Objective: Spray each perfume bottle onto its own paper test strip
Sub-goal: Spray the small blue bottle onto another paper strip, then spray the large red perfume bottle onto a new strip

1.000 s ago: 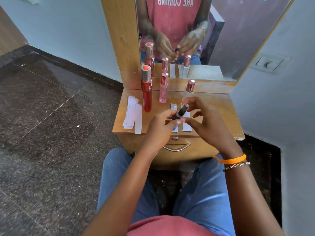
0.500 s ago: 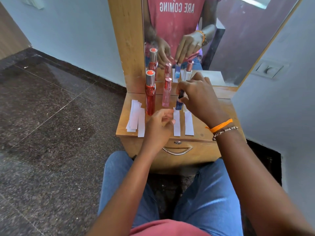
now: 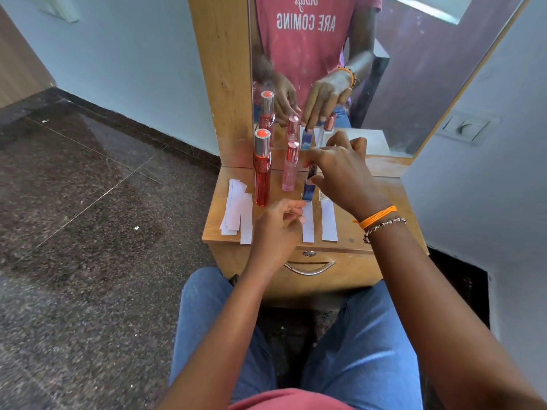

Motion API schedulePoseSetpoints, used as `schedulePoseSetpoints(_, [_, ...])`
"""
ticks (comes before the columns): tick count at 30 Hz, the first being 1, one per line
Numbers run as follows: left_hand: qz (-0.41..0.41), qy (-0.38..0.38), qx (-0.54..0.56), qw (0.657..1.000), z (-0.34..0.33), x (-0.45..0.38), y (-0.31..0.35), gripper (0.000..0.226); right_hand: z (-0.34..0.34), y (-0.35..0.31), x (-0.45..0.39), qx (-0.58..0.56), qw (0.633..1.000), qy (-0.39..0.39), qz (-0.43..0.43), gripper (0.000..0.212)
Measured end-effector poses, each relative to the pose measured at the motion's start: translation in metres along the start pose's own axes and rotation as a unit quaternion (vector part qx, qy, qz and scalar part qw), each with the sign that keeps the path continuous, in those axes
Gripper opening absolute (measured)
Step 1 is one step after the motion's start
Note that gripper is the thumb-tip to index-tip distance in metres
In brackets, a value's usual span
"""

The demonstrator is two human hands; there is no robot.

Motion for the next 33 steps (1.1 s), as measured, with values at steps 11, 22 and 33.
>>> schedulePoseSetpoints(11, [-0.024,0.142,-0.120,0.982,0.059,0.009,-0.007,0.028,-0.011,-0.064,0.046,-0.272,0.960,0.034,0.059,0.010])
schedulePoseSetpoints(22, [0.015,0.186,-0.129,0.974,0.098,0.009,-0.020,0.040,-0.055,-0.099,0.062,-0.326,0.945,0.010,0.038,0.010])
schedulePoseSetpoints(33, [0.063,0.126,-0.009,0.990,0.083,0.009,-0.023,0.022,-0.028,-0.080,0.070,-0.404,0.900,0.165,-0.006,0.001])
Point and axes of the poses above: each hand's wrist, its own x-axis away from the middle knuckle, its own z-axis out of the back of the hand, y = z × x, the point moved 7 cm from there along -x, towards the middle knuckle, and after that the axes turned 4 degrees about x, right-handed, at the moved point
